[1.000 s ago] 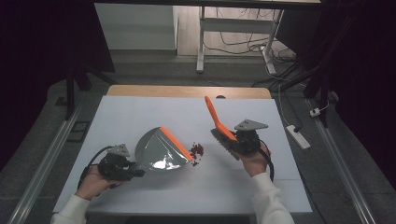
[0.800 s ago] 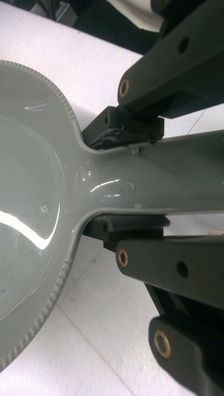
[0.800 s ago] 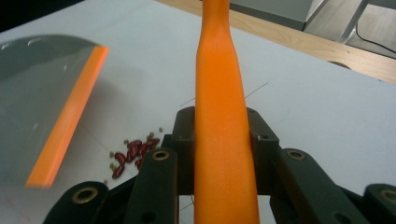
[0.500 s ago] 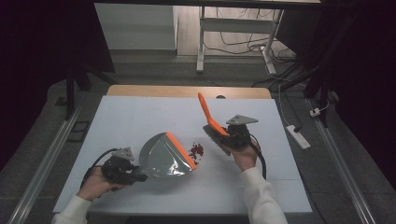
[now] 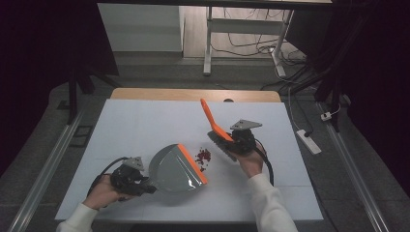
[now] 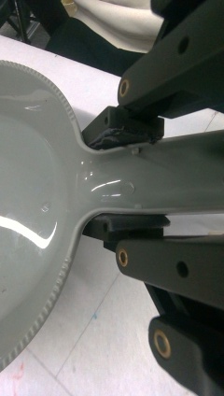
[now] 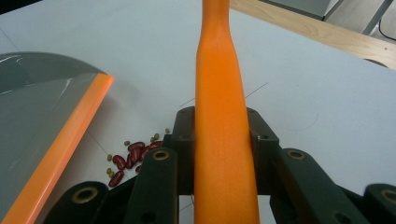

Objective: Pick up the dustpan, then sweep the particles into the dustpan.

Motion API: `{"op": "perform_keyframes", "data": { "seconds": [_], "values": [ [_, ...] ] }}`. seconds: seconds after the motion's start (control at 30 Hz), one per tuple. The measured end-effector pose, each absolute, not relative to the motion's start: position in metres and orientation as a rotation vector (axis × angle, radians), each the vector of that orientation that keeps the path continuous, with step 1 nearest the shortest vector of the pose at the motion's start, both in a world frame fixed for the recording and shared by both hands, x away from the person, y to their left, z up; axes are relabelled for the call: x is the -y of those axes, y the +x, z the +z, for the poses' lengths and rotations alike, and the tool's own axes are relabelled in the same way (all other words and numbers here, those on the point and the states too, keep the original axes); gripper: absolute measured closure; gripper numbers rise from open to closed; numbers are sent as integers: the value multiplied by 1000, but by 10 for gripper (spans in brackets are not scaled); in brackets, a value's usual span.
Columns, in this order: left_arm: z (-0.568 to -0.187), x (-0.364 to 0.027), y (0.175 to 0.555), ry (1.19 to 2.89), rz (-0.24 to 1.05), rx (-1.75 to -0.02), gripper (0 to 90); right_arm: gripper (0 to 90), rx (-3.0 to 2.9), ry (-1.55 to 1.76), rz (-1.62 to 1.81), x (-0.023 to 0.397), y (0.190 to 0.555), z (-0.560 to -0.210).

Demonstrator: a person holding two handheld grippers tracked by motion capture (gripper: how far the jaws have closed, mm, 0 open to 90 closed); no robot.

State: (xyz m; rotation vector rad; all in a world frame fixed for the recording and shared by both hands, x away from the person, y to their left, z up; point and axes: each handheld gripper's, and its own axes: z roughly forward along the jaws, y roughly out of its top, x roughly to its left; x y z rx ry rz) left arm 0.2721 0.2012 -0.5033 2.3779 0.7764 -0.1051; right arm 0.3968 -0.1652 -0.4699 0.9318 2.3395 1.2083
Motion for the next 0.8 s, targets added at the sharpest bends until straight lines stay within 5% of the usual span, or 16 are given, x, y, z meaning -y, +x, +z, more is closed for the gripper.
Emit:
{"op": "perform_keyframes", "data": {
  "seconds": [0.8],
  "values": [
    [-509,-198,274,2399,-161,-795,614,698,-2368,884,1203,154,399,-475]
  ]
}}
